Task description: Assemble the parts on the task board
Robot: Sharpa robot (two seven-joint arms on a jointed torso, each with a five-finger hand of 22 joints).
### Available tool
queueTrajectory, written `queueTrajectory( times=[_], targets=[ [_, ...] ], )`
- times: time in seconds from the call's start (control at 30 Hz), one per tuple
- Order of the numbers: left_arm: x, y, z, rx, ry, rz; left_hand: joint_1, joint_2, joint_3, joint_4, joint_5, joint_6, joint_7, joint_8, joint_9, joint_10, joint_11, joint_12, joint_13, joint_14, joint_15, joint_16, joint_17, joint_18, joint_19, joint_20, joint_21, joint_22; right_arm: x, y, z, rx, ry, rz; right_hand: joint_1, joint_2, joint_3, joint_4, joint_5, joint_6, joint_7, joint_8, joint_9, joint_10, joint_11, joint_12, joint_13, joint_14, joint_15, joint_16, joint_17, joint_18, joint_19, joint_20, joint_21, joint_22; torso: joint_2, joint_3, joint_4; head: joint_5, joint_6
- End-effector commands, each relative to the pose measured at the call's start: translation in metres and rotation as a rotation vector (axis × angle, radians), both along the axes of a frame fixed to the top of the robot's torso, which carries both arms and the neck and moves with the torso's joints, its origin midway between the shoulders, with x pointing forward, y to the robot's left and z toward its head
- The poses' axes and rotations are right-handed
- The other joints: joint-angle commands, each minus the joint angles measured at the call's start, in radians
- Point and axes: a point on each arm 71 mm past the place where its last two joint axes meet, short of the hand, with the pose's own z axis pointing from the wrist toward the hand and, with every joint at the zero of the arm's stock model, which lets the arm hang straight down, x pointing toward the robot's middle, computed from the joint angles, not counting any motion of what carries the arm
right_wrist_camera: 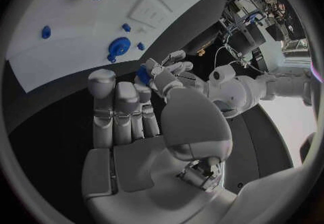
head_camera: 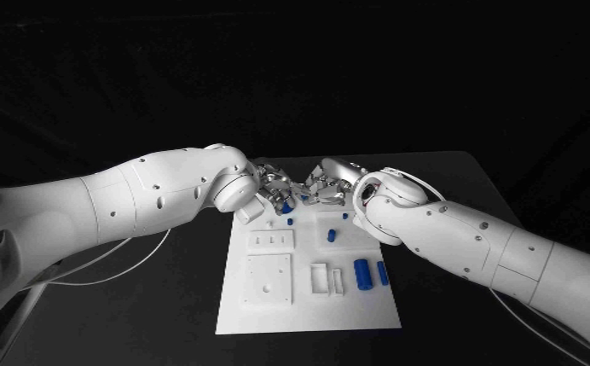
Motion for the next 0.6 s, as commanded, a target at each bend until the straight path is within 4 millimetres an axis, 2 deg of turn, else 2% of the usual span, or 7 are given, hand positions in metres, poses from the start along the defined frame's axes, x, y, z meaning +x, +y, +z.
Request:
queueTrajectory(
  times=[0.03,0.17,0.3,0.47,0.6],
  targets=[
    [-0.0006,-0.0036,0.0009,-0.018,-0.005,-0.015,0.013,0.022,0.028,-0.032,0.073,0.014,-0.002,0.001,0.003,-0.008,-0.002,-0.001,-0.003,-0.006,-0.004,0.000,-0.002,0.005,-0.008,-0.003,0.008,0.003,-0.0018,0.0042,-0.0004,0.001,0.009,0.021,0.000,0.006,-0.001,0.006,0.005,0.038,-0.017,0.007,0.004,-0.001,-0.009,-0.004,0.000,0.001,-0.004,-0.006,-0.001,-0.005,0.028,-0.006,-0.002,0.082,0.000,0.0003,-0.0011,0.001,0.000],
    [-0.0006,-0.0029,0.0007,-0.017,-0.004,-0.012,-0.014,0.026,0.062,-0.072,0.088,0.035,-0.008,0.002,0.007,-0.003,-0.004,-0.003,-0.007,-0.006,-0.005,0.003,-0.002,0.005,-0.012,-0.004,0.015,0.009,-0.0017,0.0038,-0.0005,0.001,0.008,0.020,0.000,0.006,-0.001,0.006,0.005,0.038,-0.017,0.007,0.004,-0.001,-0.009,-0.004,0.000,0.001,-0.004,-0.006,-0.001,-0.005,0.028,-0.006,-0.002,0.082,0.000,0.0002,-0.0008,0.001,-0.002],
    [-0.0005,-0.0028,0.0007,-0.017,-0.006,-0.008,-0.017,0.031,0.074,-0.091,0.090,0.076,-0.022,0.006,0.025,0.006,-0.008,-0.004,-0.009,-0.003,-0.009,0.006,-0.001,0.004,-0.012,-0.008,0.018,0.011,-0.0016,0.0039,-0.0005,0.001,0.008,0.019,0.000,0.006,-0.001,0.006,0.005,0.038,-0.017,0.007,0.004,-0.001,-0.009,-0.004,0.000,0.001,-0.004,-0.006,-0.001,-0.005,0.028,-0.006,-0.002,0.082,0.000,0.0006,-0.0003,0.001,-0.001],
    [-0.0004,-0.0028,0.0009,-0.020,-0.012,-0.004,-0.038,0.037,0.093,-0.120,0.099,0.099,-0.029,0.003,0.061,0.019,-0.011,-0.013,-0.015,0.000,-0.012,0.011,0.002,0.000,-0.012,-0.013,0.023,0.015,-0.0016,0.0039,-0.0005,0.001,0.008,0.019,-0.001,0.006,0.000,0.007,0.004,0.036,-0.016,0.007,0.004,-0.003,-0.008,-0.005,-0.001,0.001,-0.004,-0.008,-0.003,-0.004,0.028,-0.005,-0.005,0.081,0.000,0.0000,0.0001,0.000,-0.002],
    [-0.0002,-0.0028,0.0010,-0.020,-0.015,0.001,-0.056,0.033,0.096,-0.121,0.109,0.124,-0.038,0.005,0.092,0.034,-0.012,-0.021,-0.019,0.003,-0.016,0.013,0.004,-0.003,-0.011,-0.016,0.023,0.015,-0.0015,0.0043,-0.0005,0.002,0.008,0.019,-0.002,0.006,0.000,0.007,0.004,0.033,-0.015,0.006,0.004,-0.005,-0.008,-0.007,-0.002,0.001,-0.003,-0.009,-0.004,-0.003,0.028,-0.005,-0.005,0.081,0.000,0.0005,-0.0005,0.000,-0.001]
  ],
)
